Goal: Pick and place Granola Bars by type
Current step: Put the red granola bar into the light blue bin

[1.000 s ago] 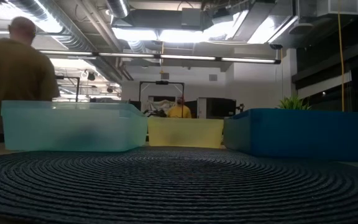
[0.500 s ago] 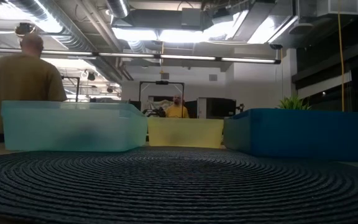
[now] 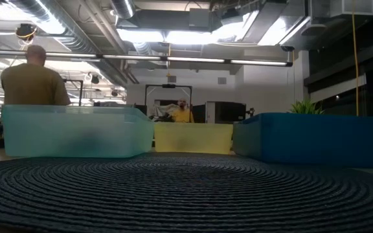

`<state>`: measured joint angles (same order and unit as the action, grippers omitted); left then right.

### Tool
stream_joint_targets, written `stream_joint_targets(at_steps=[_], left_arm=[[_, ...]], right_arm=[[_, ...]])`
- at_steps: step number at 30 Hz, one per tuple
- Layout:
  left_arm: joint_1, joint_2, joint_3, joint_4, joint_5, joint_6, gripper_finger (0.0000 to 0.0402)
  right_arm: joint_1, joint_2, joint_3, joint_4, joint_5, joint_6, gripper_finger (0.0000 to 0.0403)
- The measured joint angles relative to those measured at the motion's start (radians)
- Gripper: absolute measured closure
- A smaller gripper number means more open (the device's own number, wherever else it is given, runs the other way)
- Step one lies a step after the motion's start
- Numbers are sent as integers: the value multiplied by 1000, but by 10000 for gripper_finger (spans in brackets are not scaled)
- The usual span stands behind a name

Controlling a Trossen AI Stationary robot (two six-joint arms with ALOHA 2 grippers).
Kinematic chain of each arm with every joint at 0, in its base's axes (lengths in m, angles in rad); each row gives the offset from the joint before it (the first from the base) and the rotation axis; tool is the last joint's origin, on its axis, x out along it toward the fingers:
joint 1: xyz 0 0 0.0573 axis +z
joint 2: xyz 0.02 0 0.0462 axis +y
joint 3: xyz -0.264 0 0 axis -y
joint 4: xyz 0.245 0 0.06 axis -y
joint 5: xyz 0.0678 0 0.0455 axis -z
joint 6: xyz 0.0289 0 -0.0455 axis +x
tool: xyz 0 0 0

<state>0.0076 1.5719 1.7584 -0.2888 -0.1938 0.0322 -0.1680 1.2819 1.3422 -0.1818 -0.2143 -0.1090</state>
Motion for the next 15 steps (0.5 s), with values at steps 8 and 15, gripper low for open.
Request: stream_joint_targets(at_steps=[8,15], left_arm=[[-1,0,3,8,6,-1,372],[-1,-1,2,-23,-29,-2,377]], right_arm=[[-1,0,26,11,-61,4,251],[0,-22,119,-137,-71,20,158]])
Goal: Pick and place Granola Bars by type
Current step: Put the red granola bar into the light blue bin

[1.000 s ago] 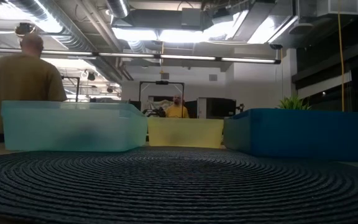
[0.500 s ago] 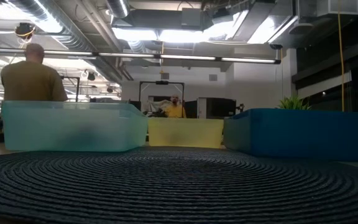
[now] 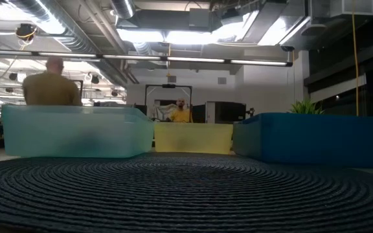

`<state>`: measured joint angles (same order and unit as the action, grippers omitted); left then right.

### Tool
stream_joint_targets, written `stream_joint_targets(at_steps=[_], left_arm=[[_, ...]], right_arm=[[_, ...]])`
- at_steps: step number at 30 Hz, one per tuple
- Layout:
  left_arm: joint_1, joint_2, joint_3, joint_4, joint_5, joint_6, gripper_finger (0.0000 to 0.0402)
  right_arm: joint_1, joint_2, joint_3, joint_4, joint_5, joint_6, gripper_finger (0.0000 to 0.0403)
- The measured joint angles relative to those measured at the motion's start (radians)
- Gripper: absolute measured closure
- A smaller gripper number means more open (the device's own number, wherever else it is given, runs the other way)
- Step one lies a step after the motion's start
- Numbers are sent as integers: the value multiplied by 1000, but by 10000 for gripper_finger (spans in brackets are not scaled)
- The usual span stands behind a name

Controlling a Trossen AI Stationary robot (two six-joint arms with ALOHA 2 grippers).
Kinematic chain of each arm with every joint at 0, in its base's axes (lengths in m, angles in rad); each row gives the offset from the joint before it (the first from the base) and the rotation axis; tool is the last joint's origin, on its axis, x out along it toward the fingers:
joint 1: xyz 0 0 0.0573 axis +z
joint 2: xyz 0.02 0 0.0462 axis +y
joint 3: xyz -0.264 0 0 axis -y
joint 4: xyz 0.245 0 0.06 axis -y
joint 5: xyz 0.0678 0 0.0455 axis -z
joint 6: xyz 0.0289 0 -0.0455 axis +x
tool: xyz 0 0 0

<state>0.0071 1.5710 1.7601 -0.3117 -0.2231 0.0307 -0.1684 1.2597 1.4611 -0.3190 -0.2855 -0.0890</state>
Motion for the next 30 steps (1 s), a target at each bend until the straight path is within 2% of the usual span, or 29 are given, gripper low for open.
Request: stream_joint_targets(at_steps=[3,5,12,15,18,24,30], left_arm=[[0,-11,-1,-58,-38,-1,376],[0,-26,-1,-112,-58,-19,377],[-19,-92,-1,-447,-73,-136,378],[-42,-117,-1,-616,-69,-193,378],[-60,-124,-1,-700,-70,-242,378],[-72,-131,-1,-744,-22,-317,378],[-78,-132,-28,-872,-3,-468,376]], right_arm=[[0,-24,44,-135,4,1,144],[1,-50,59,-230,44,2,143],[29,-176,56,-574,321,50,162],[43,-218,56,-683,398,102,174],[54,-243,56,-710,426,115,184],[58,-258,55,-700,426,106,194],[58,-247,54,-703,425,54,195]])
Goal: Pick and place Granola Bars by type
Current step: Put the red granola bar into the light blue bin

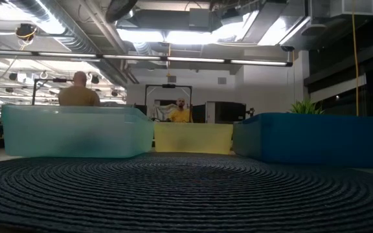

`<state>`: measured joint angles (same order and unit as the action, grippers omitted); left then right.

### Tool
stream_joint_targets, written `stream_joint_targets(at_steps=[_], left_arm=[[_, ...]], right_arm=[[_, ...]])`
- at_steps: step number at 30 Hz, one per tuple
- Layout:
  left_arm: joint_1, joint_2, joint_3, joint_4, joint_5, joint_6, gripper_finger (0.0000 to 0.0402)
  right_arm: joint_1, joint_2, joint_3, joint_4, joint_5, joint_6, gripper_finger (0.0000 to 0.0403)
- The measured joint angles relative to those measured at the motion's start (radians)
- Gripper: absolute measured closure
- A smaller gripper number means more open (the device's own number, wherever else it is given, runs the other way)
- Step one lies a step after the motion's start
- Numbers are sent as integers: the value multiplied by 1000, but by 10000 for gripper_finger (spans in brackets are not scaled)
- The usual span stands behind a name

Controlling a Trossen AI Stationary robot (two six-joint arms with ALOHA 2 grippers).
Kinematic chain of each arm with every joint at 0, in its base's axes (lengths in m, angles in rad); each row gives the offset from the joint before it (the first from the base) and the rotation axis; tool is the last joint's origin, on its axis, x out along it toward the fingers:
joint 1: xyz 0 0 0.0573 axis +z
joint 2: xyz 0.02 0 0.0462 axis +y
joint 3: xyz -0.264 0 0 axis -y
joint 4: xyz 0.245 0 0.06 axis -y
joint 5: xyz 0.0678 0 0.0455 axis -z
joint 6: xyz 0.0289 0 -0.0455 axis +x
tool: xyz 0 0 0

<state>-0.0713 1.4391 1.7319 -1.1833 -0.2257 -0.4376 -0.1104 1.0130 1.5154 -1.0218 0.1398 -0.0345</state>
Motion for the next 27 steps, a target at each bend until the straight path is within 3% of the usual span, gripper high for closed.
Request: stream_joint_targets(at_steps=[11,27], left_arm=[[-51,-2,-259,60,49,-134,377],[16,-2,-585,300,222,-65,379]], right_arm=[[0,17,0,0,0,-40,195],[0,25,0,-7,-1,-21,195]])
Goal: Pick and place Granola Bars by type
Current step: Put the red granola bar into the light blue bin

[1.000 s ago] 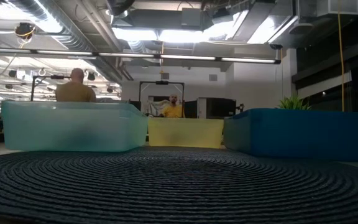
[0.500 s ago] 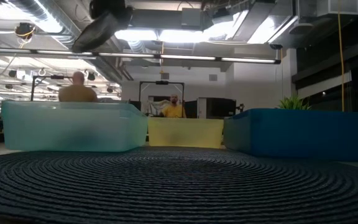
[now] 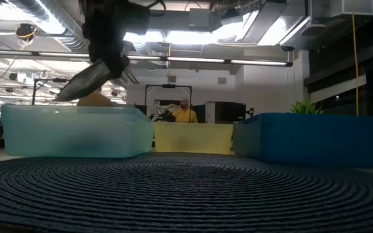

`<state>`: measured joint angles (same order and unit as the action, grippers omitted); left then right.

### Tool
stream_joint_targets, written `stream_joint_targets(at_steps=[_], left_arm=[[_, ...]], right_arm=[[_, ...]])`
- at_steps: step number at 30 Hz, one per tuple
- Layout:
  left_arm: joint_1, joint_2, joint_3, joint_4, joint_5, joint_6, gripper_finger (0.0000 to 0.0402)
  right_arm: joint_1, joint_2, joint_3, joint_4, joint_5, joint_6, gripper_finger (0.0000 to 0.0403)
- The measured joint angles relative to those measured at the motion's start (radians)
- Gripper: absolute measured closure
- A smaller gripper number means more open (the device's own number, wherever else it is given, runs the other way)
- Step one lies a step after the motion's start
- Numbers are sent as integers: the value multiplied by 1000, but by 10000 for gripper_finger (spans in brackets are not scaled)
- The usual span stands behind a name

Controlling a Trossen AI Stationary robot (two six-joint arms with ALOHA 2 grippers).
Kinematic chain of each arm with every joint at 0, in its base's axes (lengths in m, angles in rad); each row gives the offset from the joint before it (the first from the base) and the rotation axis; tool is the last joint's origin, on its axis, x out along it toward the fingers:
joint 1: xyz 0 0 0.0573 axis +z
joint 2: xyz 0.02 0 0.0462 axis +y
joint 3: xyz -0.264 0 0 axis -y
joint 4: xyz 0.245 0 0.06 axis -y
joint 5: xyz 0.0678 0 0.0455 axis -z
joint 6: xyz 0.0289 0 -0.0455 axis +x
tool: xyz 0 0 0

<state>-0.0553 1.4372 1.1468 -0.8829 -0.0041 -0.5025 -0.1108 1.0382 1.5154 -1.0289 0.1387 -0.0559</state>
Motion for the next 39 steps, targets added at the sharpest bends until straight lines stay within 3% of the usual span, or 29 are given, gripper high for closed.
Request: stream_joint_targets(at_steps=[19,39], left_arm=[[12,1,-185,177,95,11,379],[11,17,-192,181,154,173,379]], right_arm=[[0,1,0,-1,0,2,195],[0,1,0,-1,0,1,195]])
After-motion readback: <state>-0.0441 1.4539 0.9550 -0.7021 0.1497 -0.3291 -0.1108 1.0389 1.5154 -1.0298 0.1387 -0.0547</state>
